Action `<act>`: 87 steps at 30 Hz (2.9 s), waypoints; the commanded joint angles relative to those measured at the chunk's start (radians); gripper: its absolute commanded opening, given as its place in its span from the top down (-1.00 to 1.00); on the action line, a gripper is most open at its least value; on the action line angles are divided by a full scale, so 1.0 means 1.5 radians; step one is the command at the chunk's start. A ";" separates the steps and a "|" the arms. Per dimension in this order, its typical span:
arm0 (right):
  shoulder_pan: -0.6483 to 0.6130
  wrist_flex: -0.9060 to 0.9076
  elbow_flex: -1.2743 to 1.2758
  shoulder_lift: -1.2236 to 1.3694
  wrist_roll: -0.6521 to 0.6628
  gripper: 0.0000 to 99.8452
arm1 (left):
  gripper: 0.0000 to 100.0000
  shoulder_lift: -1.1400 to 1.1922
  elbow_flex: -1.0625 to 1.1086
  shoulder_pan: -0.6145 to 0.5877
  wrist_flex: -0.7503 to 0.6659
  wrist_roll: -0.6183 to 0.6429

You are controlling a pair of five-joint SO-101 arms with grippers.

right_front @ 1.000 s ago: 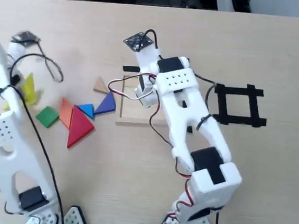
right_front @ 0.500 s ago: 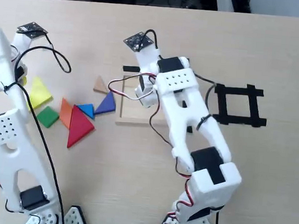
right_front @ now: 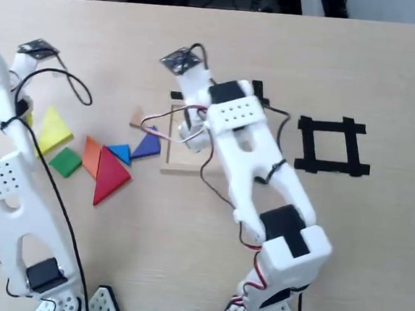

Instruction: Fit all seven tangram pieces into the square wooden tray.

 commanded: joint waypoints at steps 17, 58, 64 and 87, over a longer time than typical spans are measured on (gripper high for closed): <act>-0.193 0.094 -0.586 0.297 0.000 0.82 | 0.43 -0.011 -0.006 -0.354 0.008 0.078; -0.152 0.316 -1.113 0.541 -0.117 0.53 | 0.42 -0.228 0.221 0.080 -0.070 0.682; -0.111 0.316 -0.963 0.488 -0.125 0.74 | 0.42 -0.228 0.264 0.079 -0.133 0.741; 0.037 0.200 -0.274 0.014 -0.102 0.57 | 0.42 -0.227 0.395 0.097 -0.298 0.841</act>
